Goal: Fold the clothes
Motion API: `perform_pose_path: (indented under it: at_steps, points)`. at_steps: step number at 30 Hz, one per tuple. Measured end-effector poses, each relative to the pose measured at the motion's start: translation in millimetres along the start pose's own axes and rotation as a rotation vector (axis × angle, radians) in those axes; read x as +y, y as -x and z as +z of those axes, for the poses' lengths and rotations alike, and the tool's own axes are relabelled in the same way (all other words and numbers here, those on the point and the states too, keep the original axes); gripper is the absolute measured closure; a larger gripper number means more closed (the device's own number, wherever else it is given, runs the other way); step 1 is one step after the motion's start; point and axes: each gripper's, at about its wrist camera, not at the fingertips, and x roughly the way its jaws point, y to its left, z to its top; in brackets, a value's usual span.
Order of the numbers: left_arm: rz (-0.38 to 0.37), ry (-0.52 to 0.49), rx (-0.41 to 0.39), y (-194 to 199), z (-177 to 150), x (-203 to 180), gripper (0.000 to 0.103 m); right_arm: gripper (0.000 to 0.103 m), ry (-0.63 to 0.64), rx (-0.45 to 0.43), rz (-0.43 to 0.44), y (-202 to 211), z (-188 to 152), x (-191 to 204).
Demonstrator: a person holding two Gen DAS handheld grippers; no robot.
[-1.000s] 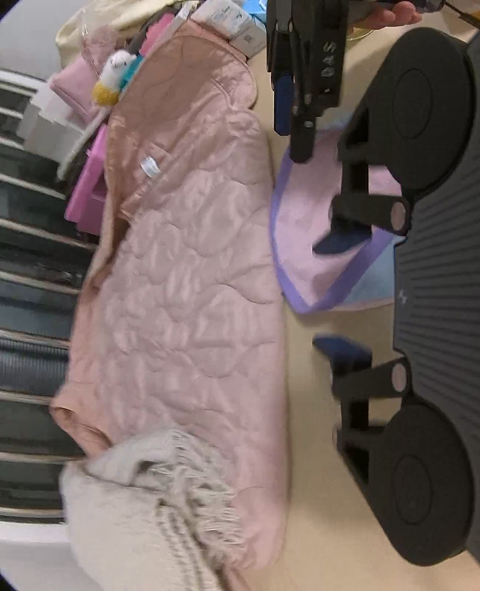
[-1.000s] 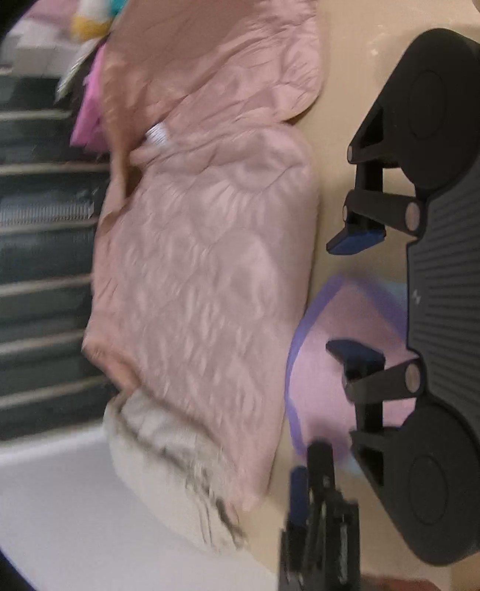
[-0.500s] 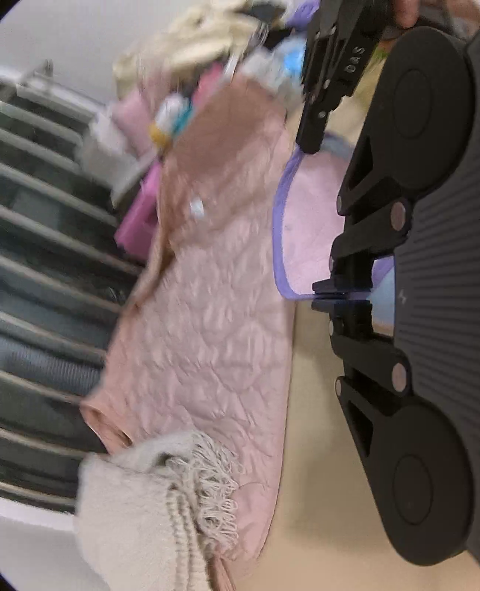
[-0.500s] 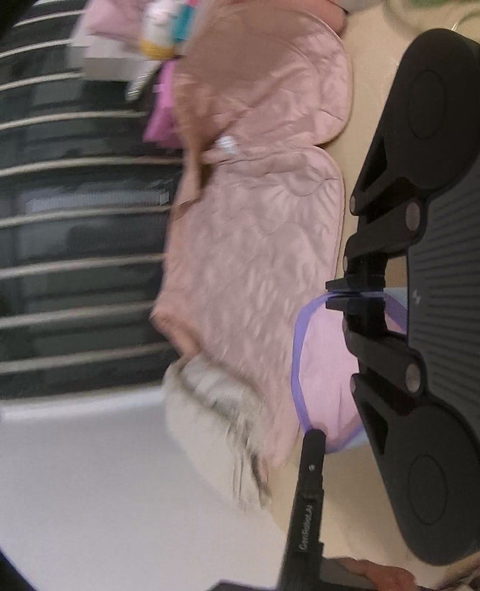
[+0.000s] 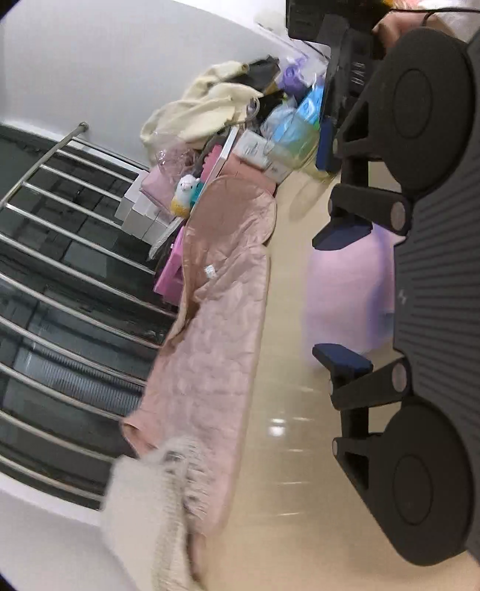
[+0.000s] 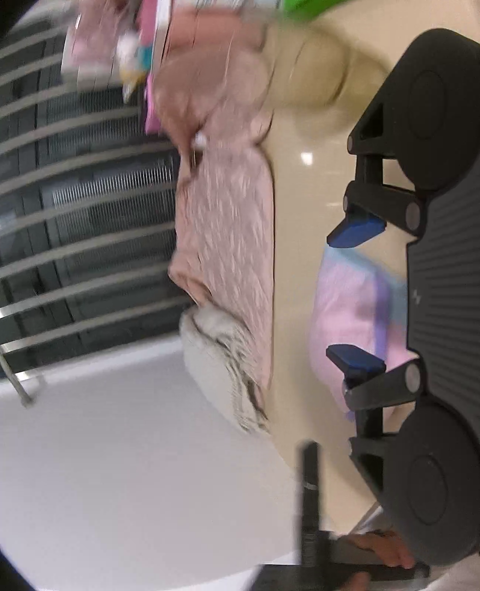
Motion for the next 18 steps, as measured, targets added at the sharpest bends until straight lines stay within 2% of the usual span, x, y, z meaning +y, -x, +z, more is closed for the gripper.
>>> perform_pose_path:
  at_steps: [2, 3, 5, 6, 8, 10, 13, 15, 18]
  points:
    - [0.009, -0.022, 0.043, -22, -4, -10, 0.048, 0.046, 0.032, 0.010, 0.012, -28, 0, 15]
    - [0.015, -0.027, 0.060, -27, -8, -13, 0.049, 0.050, 0.049, 0.031, 0.018, -39, -3, 22]
    - [0.027, -0.032, 0.090, -33, -19, -16, 0.049, 0.058, 0.106, 0.094, -0.002, -53, -12, 31]
    - [0.032, -0.034, 0.105, -35, -24, -18, 0.049, 0.058, 0.095, 0.099, -0.037, -52, -17, 26]
    - [0.044, -0.039, 0.135, -40, -35, -21, 0.049, 0.054, 0.071, 0.109, -0.105, -51, -27, 15]
    - [0.040, -0.046, 0.139, -38, -39, -22, 0.049, 0.052, 0.027, 0.088, -0.087, -41, -28, 9]
    - [0.011, -0.005, 0.072, -28, -31, -18, 0.046, 0.051, 0.047, 0.030, -0.083, -30, -27, 16]
    - [0.048, 0.003, 0.051, -31, -27, -18, 0.042, 0.038, 0.078, -0.025, -0.092, -28, -26, 23]
    - [0.160, -0.039, 0.094, -38, -34, -23, 0.042, 0.038, 0.046, 0.096, -0.109, -50, -30, 18]
